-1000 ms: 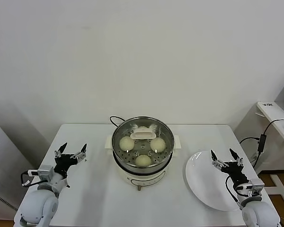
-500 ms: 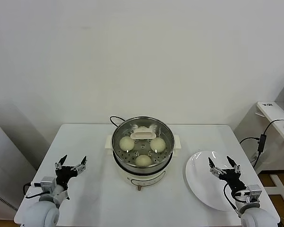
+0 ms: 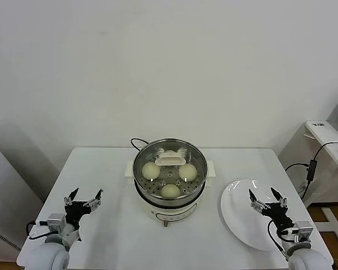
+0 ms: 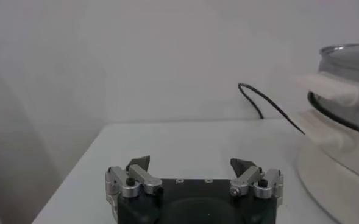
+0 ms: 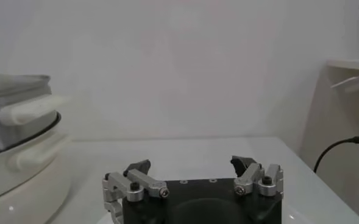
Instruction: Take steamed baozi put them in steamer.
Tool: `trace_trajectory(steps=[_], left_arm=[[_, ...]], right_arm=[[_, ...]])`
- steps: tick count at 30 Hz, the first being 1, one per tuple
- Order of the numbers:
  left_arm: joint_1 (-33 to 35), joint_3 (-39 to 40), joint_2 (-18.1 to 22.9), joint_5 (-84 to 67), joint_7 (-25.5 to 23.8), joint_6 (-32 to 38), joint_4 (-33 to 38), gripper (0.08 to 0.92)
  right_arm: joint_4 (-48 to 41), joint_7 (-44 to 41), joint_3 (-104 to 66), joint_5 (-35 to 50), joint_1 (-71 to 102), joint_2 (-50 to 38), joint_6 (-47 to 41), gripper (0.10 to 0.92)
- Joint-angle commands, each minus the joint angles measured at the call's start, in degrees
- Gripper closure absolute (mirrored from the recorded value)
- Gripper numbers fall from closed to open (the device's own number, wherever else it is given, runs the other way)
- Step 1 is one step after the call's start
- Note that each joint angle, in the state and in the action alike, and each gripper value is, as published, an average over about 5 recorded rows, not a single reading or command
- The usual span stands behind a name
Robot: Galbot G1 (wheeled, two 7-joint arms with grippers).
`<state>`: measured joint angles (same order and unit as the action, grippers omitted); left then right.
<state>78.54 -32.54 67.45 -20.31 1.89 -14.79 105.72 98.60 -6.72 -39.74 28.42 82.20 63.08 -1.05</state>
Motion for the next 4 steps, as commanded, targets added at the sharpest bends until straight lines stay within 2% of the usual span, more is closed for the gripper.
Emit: trace_trajectory(steps=[1,4], left_arm=[[0.4,-0.2,0.0,-0.5,-0.1,0.0,0.4,0.177],[0.4,-0.2,0.0,-0.6,-0.1,0.0,0.3,0.177]], right_arm=[[0.0,-0.1,-0.1,-0.6,0.1,0.0,0.0,0.203],[0.0,-0.1,0.0,-1.1,0.1,0.0,0.1,0.203]])
